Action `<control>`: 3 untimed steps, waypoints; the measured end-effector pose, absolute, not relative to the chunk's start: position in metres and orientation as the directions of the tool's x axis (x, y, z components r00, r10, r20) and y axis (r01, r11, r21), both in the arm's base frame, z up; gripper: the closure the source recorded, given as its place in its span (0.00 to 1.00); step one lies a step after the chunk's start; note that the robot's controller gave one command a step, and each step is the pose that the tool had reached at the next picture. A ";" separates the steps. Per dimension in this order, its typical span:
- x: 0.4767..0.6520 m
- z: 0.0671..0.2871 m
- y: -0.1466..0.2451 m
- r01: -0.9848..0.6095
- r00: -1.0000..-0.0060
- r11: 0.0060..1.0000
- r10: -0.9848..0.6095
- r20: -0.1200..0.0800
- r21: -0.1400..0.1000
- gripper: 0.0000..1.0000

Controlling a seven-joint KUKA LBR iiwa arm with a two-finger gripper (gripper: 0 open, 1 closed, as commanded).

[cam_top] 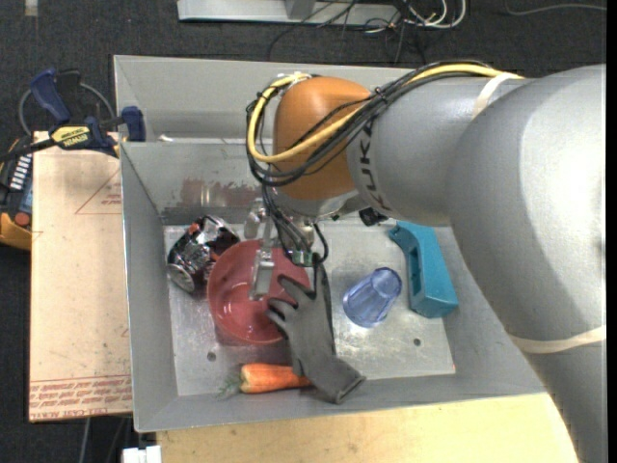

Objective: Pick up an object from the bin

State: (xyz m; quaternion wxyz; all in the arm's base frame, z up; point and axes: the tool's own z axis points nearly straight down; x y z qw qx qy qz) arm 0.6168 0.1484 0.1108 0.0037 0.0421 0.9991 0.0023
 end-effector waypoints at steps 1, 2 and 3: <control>0.625 0.147 0.174 0.039 -0.999 0.999 0.039 -0.002 0.002 0.00; 0.587 0.115 0.143 0.242 -0.970 0.970 0.242 -0.002 0.004 0.00; 0.610 0.069 0.143 0.063 -0.998 0.998 0.063 -0.003 0.003 0.00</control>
Offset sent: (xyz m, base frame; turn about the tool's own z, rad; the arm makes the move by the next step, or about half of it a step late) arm -0.0283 -0.0056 0.0074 0.1595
